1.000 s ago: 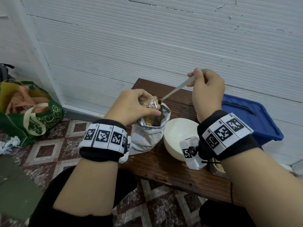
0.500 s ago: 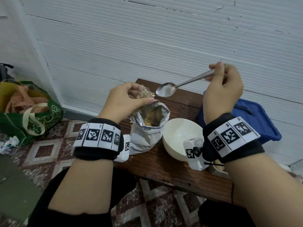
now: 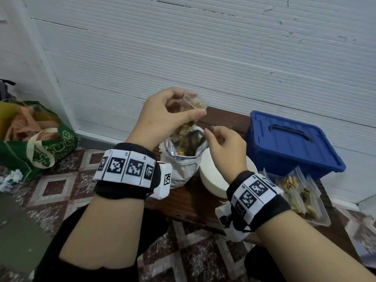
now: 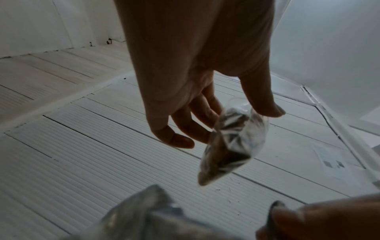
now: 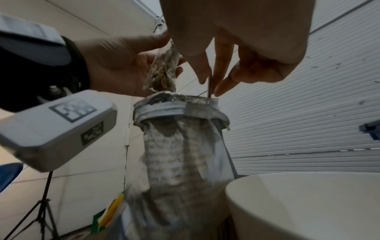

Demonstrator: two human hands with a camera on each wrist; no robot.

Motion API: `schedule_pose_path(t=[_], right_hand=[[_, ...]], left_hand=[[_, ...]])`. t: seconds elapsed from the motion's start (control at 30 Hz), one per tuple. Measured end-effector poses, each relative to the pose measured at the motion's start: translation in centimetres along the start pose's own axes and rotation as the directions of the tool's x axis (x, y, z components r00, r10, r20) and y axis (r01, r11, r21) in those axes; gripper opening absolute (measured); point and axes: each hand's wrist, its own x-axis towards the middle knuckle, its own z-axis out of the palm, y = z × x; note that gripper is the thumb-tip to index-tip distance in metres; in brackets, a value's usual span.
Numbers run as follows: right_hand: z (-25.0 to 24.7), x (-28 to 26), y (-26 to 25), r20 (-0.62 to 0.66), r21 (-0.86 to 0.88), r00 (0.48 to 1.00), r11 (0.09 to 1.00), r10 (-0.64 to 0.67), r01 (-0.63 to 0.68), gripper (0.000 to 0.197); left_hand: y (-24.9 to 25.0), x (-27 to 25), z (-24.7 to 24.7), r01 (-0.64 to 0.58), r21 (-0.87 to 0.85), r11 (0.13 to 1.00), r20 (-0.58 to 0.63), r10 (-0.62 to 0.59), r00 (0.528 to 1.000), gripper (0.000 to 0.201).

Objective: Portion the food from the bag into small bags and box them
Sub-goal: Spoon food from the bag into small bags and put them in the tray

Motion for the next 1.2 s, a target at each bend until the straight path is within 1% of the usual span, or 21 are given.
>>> schedule_pose_path(t=[0.1,0.17,0.3,0.4,0.53,0.63,0.77,0.83,0.9,0.97,1.03,1.13,1.2], right_hand=[[-1.6,0.2,0.1,0.001,0.154,0.993,0.981,0.118,-0.117,0.019],[-3.2,0.1,0.3,-0.028,0.231,0.986,0.961,0.164,-0.153,0.024],[-6.8,-0.4,0.5,-0.102,0.379,0.970,0.910,0.218,-0.165,0.032],[-9.3,-1.1,1.0,-0.112,0.454,0.969,0.878,0.222,-0.149,0.035],[-11.7,-2.2,2.4,-0.079,0.389,0.977,0.908,0.200,-0.154,0.038],[-12.8,-2.8,3.9,-0.038,0.300,0.978,0.935,0.207,-0.187,0.030],[-13.7,-3.0,5.6,-0.010,0.232,0.967,0.941,0.256,-0.247,0.028],[-14.0,-3.1,6.0,0.020,0.218,0.965,0.941,0.261,-0.259,0.029],[-14.2,-3.1,6.2,0.044,0.192,0.964,0.945,0.260,-0.264,0.028],[-14.3,-3.1,6.2,0.052,0.196,0.963,0.943,0.264,-0.269,0.027],[-14.3,-3.1,6.1,0.063,0.199,0.962,0.941,0.266,-0.273,0.027],[-14.3,-3.2,5.6,0.096,0.180,0.958,0.942,0.269,-0.283,0.029],[-14.4,-3.3,5.2,0.131,0.128,0.953,0.949,0.273,-0.289,0.032]], left_hand=[[0.7,-0.2,1.0,-0.029,-0.033,0.999,0.028,0.030,0.999,0.038],[1.2,-0.5,1.9,-0.048,-0.039,0.998,0.064,0.051,0.997,0.039],[2.1,-1.2,4.7,-0.070,-0.073,0.995,0.165,0.082,0.983,0.040],[2.0,-2.0,7.6,-0.082,-0.087,0.993,0.207,0.098,0.973,0.038],[0.7,-3.3,11.4,-0.090,-0.033,0.995,0.237,0.096,0.967,0.039],[-0.5,-4.4,13.6,-0.079,-0.024,0.997,0.256,0.083,0.963,0.042],[-2.0,-5.1,15.2,-0.035,-0.036,0.999,0.335,0.045,0.941,0.053],[-2.8,-5.1,15.6,-0.008,-0.027,1.000,0.385,0.018,0.923,0.059],[-3.5,-5.0,15.7,0.014,-0.025,1.000,0.411,-0.002,0.912,0.061],[-4.1,-4.9,15.7,0.017,-0.018,1.000,0.416,-0.007,0.909,0.059],[-4.4,-4.8,15.7,0.005,-0.019,1.000,0.407,0.003,0.913,0.052],[-4.6,-4.8,15.9,-0.007,-0.003,1.000,0.366,0.008,0.931,0.045],[-4.8,-4.7,16.0,-0.007,0.014,1.000,0.331,0.002,0.944,0.041]])
